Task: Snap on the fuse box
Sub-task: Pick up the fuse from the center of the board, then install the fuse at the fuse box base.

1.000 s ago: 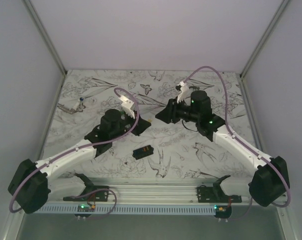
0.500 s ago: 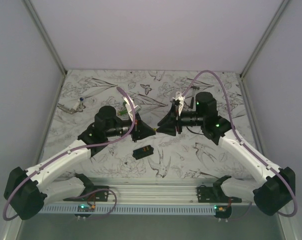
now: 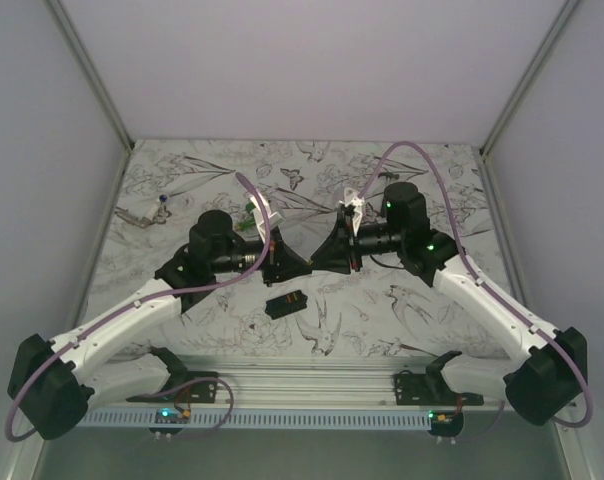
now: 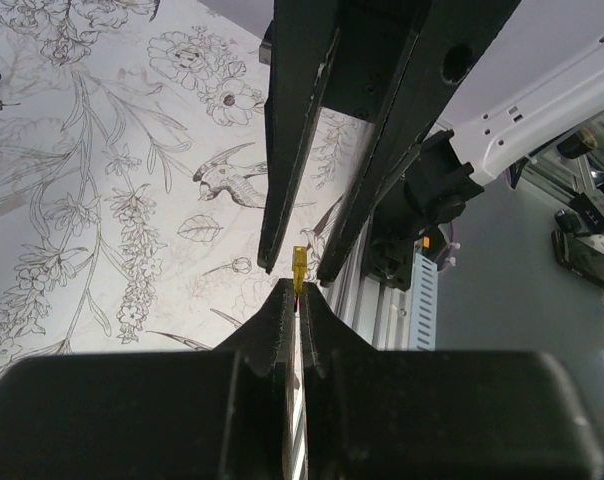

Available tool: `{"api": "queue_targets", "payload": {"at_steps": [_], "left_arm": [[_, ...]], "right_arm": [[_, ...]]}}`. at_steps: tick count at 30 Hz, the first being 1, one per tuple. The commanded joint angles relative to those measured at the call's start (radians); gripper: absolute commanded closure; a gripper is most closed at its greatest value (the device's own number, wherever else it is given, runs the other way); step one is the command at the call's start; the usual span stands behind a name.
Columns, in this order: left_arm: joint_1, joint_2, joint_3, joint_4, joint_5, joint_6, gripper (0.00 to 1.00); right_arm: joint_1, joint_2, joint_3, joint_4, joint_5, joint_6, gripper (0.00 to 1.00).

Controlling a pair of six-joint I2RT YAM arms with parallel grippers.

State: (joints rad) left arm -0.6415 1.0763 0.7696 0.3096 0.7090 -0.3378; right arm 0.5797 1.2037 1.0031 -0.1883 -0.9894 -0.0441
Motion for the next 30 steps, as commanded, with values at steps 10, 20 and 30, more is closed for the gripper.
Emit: {"api": "queue_targets", "payload": {"at_steps": [10, 20, 30], "left_arm": [[-0.009, 0.004, 0.026, 0.013, 0.015, 0.012, 1.0], [0.004, -0.098, -0.111, -0.088, -0.287, -0.052, 0.63], [0.042, -0.182, -0.209, -0.366, -0.534, -0.21, 0.41]], "right_arm": [[0.014, 0.015, 0.042, -0.027, -0.05, -0.042, 1.0], [0.046, 0.013, 0.032, -0.092, 0.243, 0.023, 1.0], [0.188, 0.087, 0.007, -0.198, 0.83, 0.279, 1.0]]}}
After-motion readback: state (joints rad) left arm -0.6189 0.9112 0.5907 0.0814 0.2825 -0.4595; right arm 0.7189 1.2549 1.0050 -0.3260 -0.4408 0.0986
